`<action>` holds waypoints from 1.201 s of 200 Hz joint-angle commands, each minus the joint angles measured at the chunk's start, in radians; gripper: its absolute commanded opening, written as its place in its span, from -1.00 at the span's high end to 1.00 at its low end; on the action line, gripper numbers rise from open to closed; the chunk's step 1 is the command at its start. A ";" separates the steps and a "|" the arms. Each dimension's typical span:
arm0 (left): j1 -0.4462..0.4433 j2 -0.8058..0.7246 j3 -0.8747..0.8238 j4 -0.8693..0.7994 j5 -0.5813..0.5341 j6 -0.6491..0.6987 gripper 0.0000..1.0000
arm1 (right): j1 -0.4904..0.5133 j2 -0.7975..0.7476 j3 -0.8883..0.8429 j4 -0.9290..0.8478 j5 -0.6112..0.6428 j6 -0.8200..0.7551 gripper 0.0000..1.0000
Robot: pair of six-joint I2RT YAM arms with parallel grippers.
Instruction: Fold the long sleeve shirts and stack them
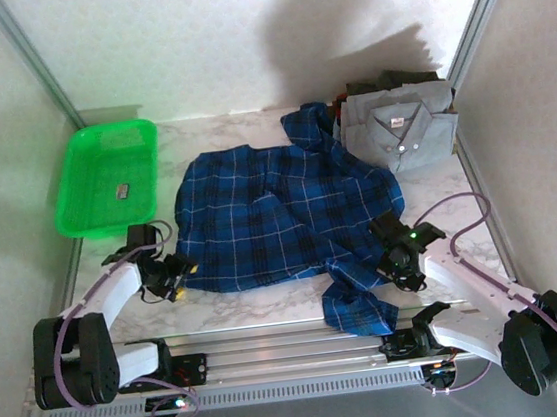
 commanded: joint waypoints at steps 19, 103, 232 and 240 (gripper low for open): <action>-0.011 -0.039 -0.078 0.012 0.054 -0.020 -0.14 | -0.004 0.008 0.029 -0.033 0.004 -0.019 1.00; -0.018 0.023 0.089 0.000 0.001 0.024 0.97 | -0.005 0.025 0.123 -0.056 0.020 -0.071 1.00; 0.005 0.250 0.343 0.004 0.026 0.158 1.00 | -0.171 0.262 0.389 -0.011 -0.028 -0.377 1.00; 0.005 0.266 0.345 0.005 0.029 0.165 1.00 | -0.176 0.279 0.394 -0.004 -0.034 -0.389 1.00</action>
